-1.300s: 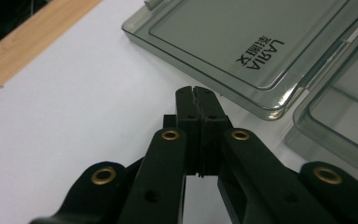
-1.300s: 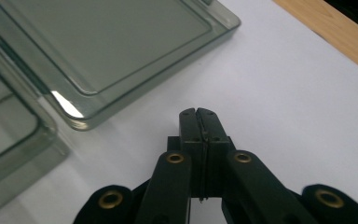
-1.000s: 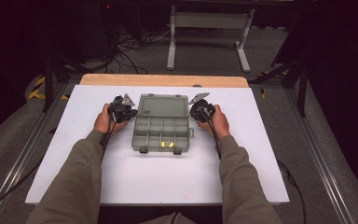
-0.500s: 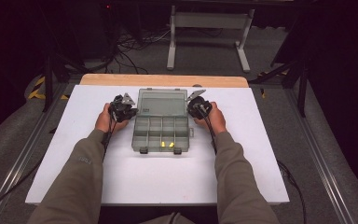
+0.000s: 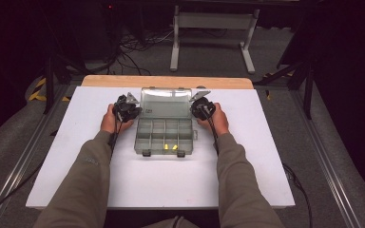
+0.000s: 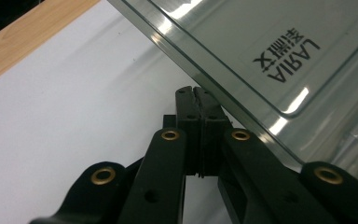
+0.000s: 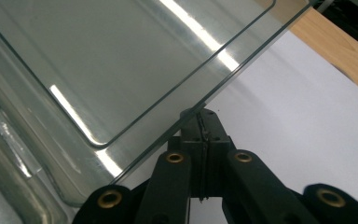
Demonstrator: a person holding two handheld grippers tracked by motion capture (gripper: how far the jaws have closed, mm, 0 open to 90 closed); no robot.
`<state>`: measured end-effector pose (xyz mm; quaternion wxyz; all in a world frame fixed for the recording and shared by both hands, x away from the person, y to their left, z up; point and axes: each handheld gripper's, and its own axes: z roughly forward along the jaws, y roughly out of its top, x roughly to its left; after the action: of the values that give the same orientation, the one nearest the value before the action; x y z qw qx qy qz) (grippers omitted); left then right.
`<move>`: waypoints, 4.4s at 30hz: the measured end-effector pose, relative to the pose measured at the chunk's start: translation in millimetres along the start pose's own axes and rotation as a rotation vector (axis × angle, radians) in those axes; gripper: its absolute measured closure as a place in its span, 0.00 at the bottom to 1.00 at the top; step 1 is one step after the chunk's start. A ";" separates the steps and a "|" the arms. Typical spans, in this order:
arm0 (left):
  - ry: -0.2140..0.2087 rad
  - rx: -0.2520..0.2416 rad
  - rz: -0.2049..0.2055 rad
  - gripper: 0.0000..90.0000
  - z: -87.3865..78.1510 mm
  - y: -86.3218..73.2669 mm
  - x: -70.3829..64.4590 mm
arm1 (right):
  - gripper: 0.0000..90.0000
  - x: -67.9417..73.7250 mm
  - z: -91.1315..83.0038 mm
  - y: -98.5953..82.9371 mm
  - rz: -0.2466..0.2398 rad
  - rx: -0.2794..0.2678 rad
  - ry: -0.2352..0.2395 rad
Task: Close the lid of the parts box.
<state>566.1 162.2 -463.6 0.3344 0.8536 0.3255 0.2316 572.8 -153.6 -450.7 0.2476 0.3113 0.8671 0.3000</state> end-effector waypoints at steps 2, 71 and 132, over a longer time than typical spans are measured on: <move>0.006 -0.009 -0.004 1.00 -0.3 1.3 0.0 | 1.00 -0.2 -0.9 0.2 0.006 -0.017 -0.008; 0.189 -0.200 0.123 1.00 -80.3 62.8 -6.2 | 1.00 5.9 -79.9 35.4 -0.106 -0.281 -0.171; 0.189 -0.168 0.271 0.99 -106.2 71.3 -28.1 | 1.00 26.1 -114.0 49.9 -0.175 -0.300 -0.131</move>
<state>510.4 146.6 -346.1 0.3383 0.8331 0.2171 0.3799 504.2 -146.1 -343.9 0.3722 0.2134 0.8184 0.3822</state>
